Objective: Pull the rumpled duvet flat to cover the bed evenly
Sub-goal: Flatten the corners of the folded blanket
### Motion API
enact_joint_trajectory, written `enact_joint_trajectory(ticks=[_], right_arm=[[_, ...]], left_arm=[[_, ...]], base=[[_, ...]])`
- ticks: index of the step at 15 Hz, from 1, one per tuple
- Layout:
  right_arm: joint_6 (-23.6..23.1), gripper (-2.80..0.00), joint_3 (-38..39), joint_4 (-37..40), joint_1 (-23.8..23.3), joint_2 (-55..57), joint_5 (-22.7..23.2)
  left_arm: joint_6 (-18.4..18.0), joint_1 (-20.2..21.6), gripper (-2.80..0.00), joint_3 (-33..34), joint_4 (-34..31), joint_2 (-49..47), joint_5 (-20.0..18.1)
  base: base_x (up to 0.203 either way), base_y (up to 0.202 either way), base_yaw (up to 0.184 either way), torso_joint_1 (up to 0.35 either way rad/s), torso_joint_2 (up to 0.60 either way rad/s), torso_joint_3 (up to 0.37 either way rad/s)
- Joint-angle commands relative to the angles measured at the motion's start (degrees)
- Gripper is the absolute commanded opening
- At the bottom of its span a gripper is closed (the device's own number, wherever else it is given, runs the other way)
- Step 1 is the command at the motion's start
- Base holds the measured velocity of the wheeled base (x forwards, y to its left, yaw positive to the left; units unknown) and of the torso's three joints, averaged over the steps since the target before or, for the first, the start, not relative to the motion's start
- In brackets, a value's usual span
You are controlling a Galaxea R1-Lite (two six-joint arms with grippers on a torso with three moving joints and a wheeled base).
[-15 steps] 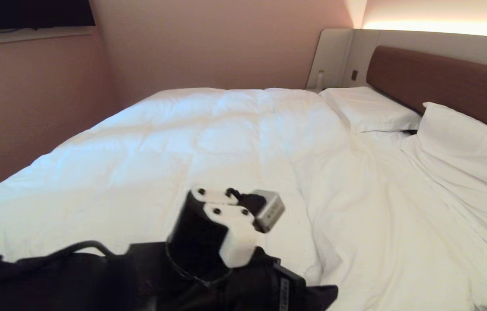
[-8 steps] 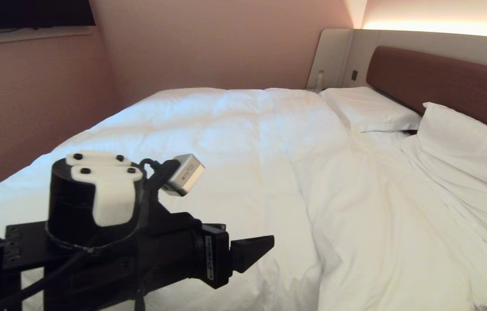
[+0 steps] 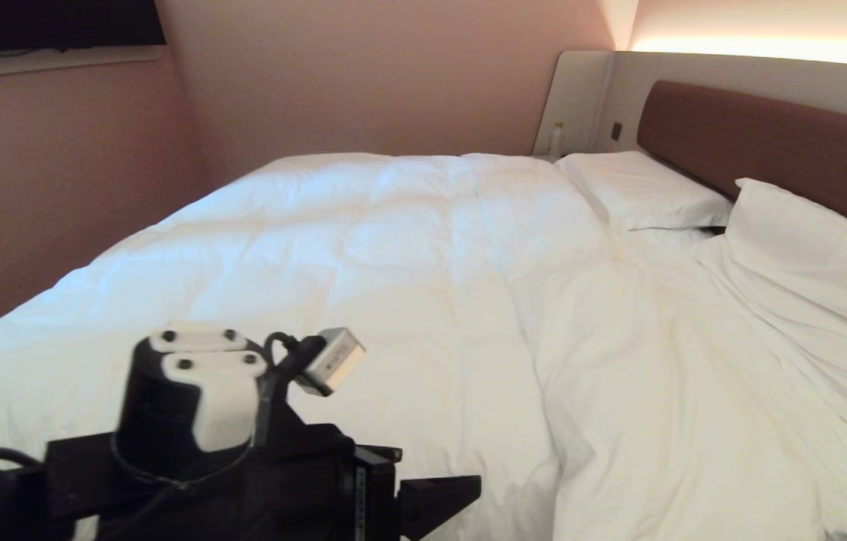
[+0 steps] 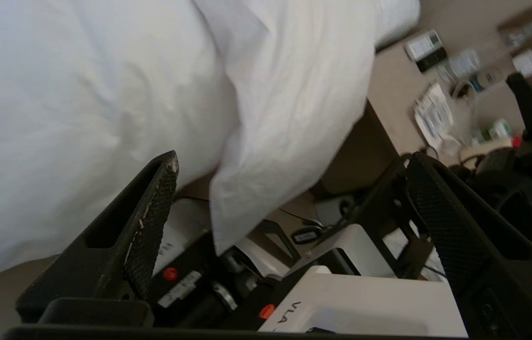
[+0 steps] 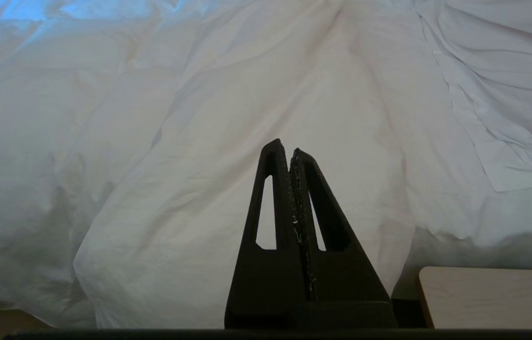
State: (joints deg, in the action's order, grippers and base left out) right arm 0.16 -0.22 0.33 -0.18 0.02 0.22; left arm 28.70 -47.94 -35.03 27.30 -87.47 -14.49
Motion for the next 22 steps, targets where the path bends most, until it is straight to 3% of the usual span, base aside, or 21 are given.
enact_joint_trajectory(ticks=[1,4,6,8,9,17,22], right_arm=[[0.0,-2.80,0.0,-0.1,0.0,0.0,0.0],[0.0,-2.80,0.1,-0.1,0.0,0.0,0.0],[0.0,-2.80,0.0,-0.1,0.0,0.0,0.0],[0.0,-2.80,0.1,-0.1,0.0,0.0,0.0],[0.0,-2.80,0.1,-0.1,0.0,0.0,0.0],[0.0,-2.80,0.1,-0.1,0.0,0.0,0.0],[0.0,-2.80,0.1,-0.1,0.0,0.0,0.0]], left_arm=[[0.3,0.0,0.00,-0.6,4.9,-9.7,-0.8],[0.5,0.0,0.00,-4.1,20.4,-25.7,-0.3],[0.6,0.0,0.00,-7.8,27.9,-33.7,0.2],[0.7,0.0,0.00,-10.6,31.4,-36.9,0.6],[0.7,0.0,-2.80,-11.4,31.2,-37.6,0.6],[0.8,0.1,-2.80,-13.3,30.8,-37.1,0.5],[0.8,0.0,-2.80,-15.1,25.6,-37.3,0.5]], base=[[0.000,0.000,0.000,0.000,0.00,0.000],[0.000,0.000,0.000,0.000,0.00,0.000],[0.000,0.000,0.000,0.000,0.00,0.000],[0.000,0.000,0.000,0.000,0.00,0.000],[0.000,0.000,0.000,0.000,0.00,0.000],[0.000,0.000,0.000,0.000,0.00,0.000],[0.000,0.000,0.000,0.000,0.00,0.000]])
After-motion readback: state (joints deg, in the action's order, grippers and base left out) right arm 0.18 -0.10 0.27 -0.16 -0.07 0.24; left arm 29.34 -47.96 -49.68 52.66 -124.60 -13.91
